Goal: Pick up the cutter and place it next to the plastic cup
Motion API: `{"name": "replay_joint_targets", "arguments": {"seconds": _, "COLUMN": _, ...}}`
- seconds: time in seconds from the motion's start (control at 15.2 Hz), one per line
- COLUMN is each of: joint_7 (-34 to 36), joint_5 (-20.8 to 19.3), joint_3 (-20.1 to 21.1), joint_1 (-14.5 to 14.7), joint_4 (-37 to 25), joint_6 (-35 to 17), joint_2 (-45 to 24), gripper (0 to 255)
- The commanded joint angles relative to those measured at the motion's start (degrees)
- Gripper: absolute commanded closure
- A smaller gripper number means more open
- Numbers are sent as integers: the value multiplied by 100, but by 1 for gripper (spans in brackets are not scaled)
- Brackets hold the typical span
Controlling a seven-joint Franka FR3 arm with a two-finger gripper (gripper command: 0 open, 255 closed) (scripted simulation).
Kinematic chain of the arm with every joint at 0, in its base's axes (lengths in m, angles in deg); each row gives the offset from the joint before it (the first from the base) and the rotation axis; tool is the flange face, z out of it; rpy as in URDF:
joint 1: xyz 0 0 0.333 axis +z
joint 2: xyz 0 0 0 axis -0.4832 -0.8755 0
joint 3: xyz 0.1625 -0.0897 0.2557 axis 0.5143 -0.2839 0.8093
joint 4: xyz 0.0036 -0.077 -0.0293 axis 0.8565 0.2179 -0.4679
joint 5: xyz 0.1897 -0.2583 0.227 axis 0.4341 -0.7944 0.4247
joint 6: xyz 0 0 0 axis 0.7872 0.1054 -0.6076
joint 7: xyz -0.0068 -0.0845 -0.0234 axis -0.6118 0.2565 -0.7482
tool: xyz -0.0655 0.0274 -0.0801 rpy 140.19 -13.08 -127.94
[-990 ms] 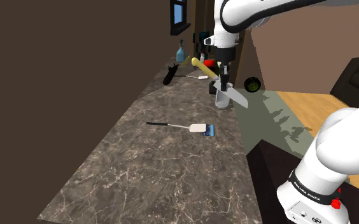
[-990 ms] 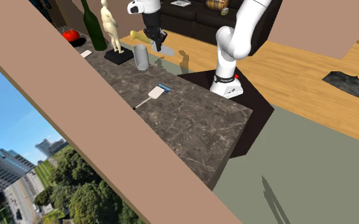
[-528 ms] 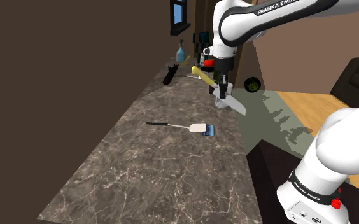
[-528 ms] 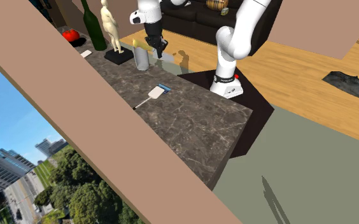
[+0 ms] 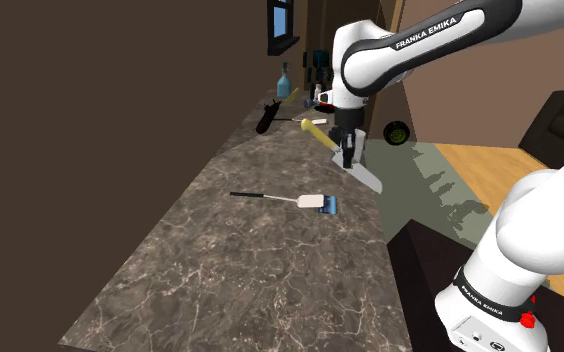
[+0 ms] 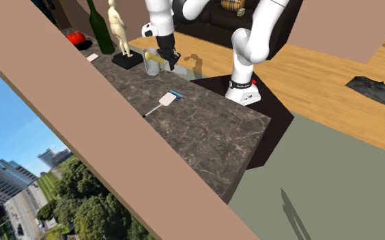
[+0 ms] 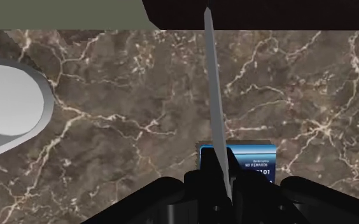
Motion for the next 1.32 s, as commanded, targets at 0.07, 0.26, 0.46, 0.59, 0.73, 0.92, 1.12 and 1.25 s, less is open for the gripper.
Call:
{"name": "replay_joint_targets", "arguments": {"seconds": 0.07, "joint_7": -1, "joint_5": -10, "joint_3": -7, "joint_1": -7, "joint_4": 160, "joint_6": -258, "joint_2": -95, "gripper": 255}}
{"name": "replay_joint_targets", "arguments": {"seconds": 0.26, "joint_7": 10, "joint_5": -16, "joint_3": -6, "joint_1": -9, "joint_4": 308, "joint_6": -512, "joint_2": -201, "gripper": 255}}
{"name": "replay_joint_targets", "arguments": {"seconds": 0.46, "joint_7": 22, "joint_5": -23, "joint_3": -4, "joint_1": -11, "joint_4": 447, "joint_6": -770, "joint_2": -321, "gripper": 255}}
{"name": "replay_joint_targets", "arguments": {"seconds": 0.59, "joint_7": 30, "joint_5": -29, "joint_3": -4, "joint_1": -13, "joint_4": 533, "joint_6": -944, "joint_2": -409, "gripper": 255}}
{"name": "replay_joint_targets", "arguments": {"seconds": 0.73, "joint_7": 38, "joint_5": -35, "joint_3": -3, "joint_1": -15, "joint_4": 614, "joint_6": -1120, "joint_2": -504, "gripper": 255}}
{"name": "replay_joint_targets", "arguments": {"seconds": 0.92, "joint_7": 52, "joint_5": -46, "joint_3": -1, "joint_1": -19, "joint_4": 726, "joint_6": -1386, "joint_2": -658, "gripper": 255}}
{"name": "replay_joint_targets", "arguments": {"seconds": 1.12, "joint_7": 57, "joint_5": -50, "joint_3": 0, "joint_1": -20, "joint_4": 761, "joint_6": -1476, "joint_2": -713, "gripper": 255}}
{"name": "replay_joint_targets", "arguments": {"seconds": 1.25, "joint_7": 57, "joint_5": -50, "joint_3": 0, "joint_1": -20, "joint_4": 761, "joint_6": -1477, "joint_2": -714, "gripper": 255}}
